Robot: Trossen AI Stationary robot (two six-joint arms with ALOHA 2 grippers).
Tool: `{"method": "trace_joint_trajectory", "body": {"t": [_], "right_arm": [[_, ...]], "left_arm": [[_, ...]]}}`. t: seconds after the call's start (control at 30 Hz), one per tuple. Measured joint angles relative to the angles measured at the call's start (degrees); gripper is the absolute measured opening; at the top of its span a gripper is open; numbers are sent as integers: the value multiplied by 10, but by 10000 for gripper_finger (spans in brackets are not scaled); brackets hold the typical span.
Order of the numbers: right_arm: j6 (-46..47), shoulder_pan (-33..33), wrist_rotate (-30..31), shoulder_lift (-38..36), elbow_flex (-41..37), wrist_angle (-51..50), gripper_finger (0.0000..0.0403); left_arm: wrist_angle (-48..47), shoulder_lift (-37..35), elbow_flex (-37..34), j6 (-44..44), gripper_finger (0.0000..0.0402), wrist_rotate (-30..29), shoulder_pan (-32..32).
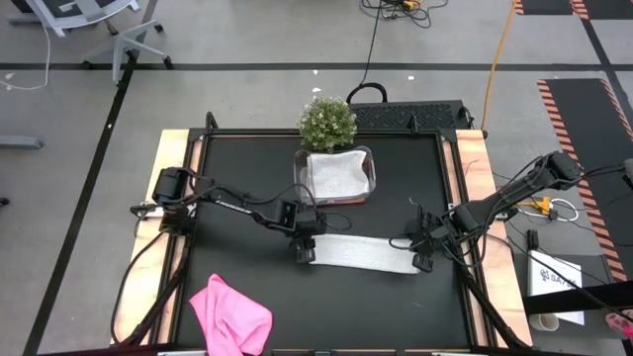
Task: Fold microfiber towels
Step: Fold the gray microfiber towel on the table
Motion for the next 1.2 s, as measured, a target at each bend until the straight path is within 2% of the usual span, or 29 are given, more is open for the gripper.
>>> {"method": "trace_joint_trajectory", "body": {"t": [0.1, 0.43, 0.6, 0.8, 1.03, 1.2], "right_arm": [[-2, 0, 0, 0, 0, 0, 8], [-8, 0, -18, 0, 0, 22, 1], [-32, 0, -61, 0, 9, 60, 1], [-59, 3, -113, 0, 59, 61, 1], [-25, 51, -138, 12, 79, 118, 0], [-6, 108, -150, 67, 79, 165, 0]], "left_arm": [[0, 0, 0, -11, 152, 12, 0], [-1, -5, 0, -26, 152, 17, 0], [-1, -5, 0, -38, 152, 17, 0], [-1, -21, 1, -43, 152, 12, 1], [-6, -38, 1, -64, 152, 9, 4], [-14, -54, 1, -73, 152, 8, 4]]}}
